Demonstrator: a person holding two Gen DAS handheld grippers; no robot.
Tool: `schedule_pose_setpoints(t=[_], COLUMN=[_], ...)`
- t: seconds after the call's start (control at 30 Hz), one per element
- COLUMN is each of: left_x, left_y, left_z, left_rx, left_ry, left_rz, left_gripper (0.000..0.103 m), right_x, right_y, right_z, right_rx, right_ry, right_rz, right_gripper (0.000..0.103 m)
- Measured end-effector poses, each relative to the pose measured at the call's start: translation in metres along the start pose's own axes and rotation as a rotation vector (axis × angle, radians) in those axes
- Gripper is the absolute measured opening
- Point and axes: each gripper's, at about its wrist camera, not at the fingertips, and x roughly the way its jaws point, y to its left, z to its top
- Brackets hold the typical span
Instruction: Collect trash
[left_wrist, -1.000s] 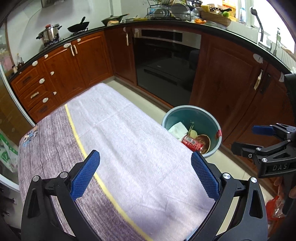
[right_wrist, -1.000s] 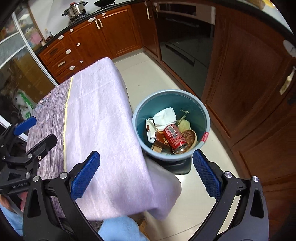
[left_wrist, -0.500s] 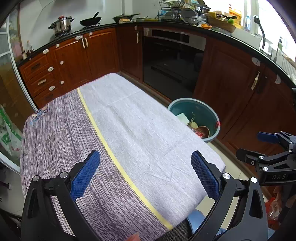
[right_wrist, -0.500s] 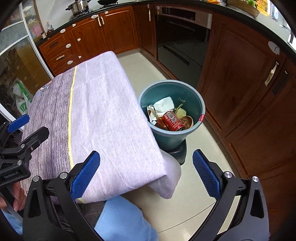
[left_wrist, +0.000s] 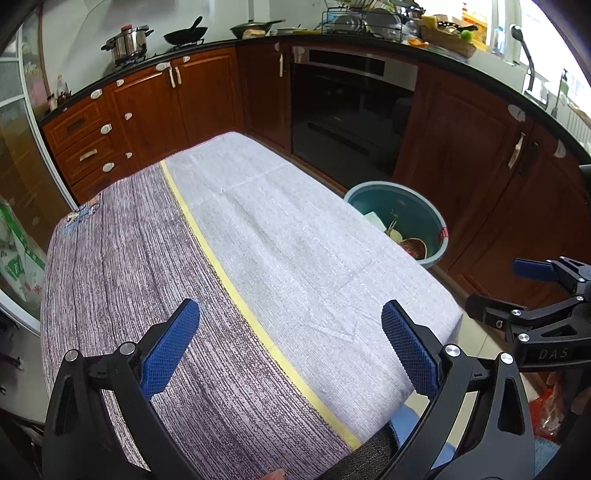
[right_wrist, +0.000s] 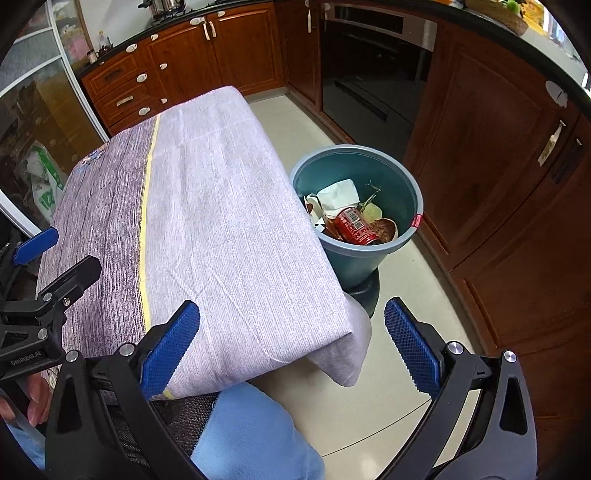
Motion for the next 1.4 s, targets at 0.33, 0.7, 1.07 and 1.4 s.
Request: schedule_pose_setpoints(t=[0.33,0.7,1.07,1.4], left_x=[0.014,0.024,0.035,0.040], left_y=[0.006,0.010,0.007,0.008], left_z=[0.005,0.006,0.004,0.004], left_rx=[0.000,-0.007,-0.001,0.001], left_ry=[0.022,0.039,0.059,0.057], left_rz=[0.007,0.013,0.000,-0.026], left_gripper=[0.099,0.099,0.099,0.099], right_x=[0.015,0.027,0.037,0.045], right_y=[0.001,0.005,0.003,0.002], right_z=[0.007,0.012,0.013,0.016], right_rx=[0.006,-0.002,0.006,0.005], right_ry=[0.023,0.045,0.066,0.075], right_rz=[0.007,0.010,0.007,0.000], right_gripper=[0.096,0.096,0.096,0.096])
